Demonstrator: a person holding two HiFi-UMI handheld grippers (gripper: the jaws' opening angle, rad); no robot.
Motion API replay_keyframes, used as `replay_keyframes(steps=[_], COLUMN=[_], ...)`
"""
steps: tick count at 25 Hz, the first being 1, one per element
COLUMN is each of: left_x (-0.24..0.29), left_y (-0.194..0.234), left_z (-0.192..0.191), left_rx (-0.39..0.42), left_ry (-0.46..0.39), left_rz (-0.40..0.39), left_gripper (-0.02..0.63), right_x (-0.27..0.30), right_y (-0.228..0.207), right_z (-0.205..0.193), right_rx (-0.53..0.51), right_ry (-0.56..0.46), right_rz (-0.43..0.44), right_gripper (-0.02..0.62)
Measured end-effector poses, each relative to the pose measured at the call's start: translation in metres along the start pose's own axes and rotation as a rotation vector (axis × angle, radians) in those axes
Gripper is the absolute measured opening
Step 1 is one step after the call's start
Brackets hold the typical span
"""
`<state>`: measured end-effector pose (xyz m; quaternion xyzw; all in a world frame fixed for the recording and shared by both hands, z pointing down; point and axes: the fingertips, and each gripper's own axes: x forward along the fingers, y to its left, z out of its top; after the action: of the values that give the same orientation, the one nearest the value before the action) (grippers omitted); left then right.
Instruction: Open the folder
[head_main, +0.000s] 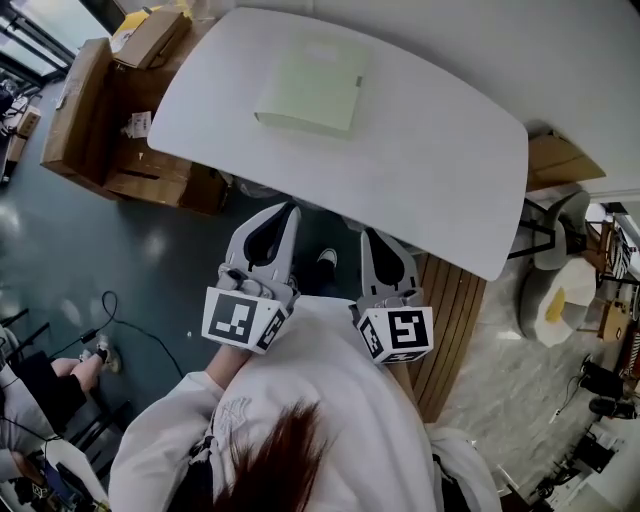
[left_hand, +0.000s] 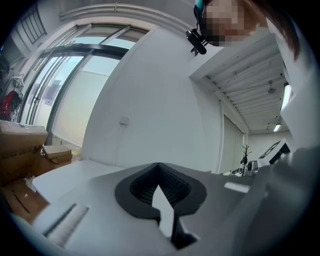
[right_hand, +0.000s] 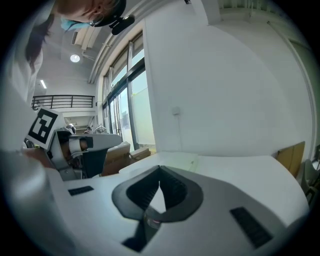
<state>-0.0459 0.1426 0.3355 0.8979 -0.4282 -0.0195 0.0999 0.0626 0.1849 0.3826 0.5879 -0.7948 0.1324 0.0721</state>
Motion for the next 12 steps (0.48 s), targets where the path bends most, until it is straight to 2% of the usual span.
replay_keyframes(steps=[8,12], left_x=[0.035,0.048], left_y=[-0.010,-0.014], left_z=[0.008,0.007], left_rx=[0.007,-0.017], left_ry=[-0.038,-0.051], left_rz=[0.030,0.046], left_gripper=[0.008,0.008], right_x=[0.015,0.017], right_y=[-0.032,-0.048], right_z=[0.009,0.012], right_rx=[-0.006,-0.008], right_ry=[-0.020,-0.028], right_rz=[0.037,0.039], right_gripper=[0.008,0.006])
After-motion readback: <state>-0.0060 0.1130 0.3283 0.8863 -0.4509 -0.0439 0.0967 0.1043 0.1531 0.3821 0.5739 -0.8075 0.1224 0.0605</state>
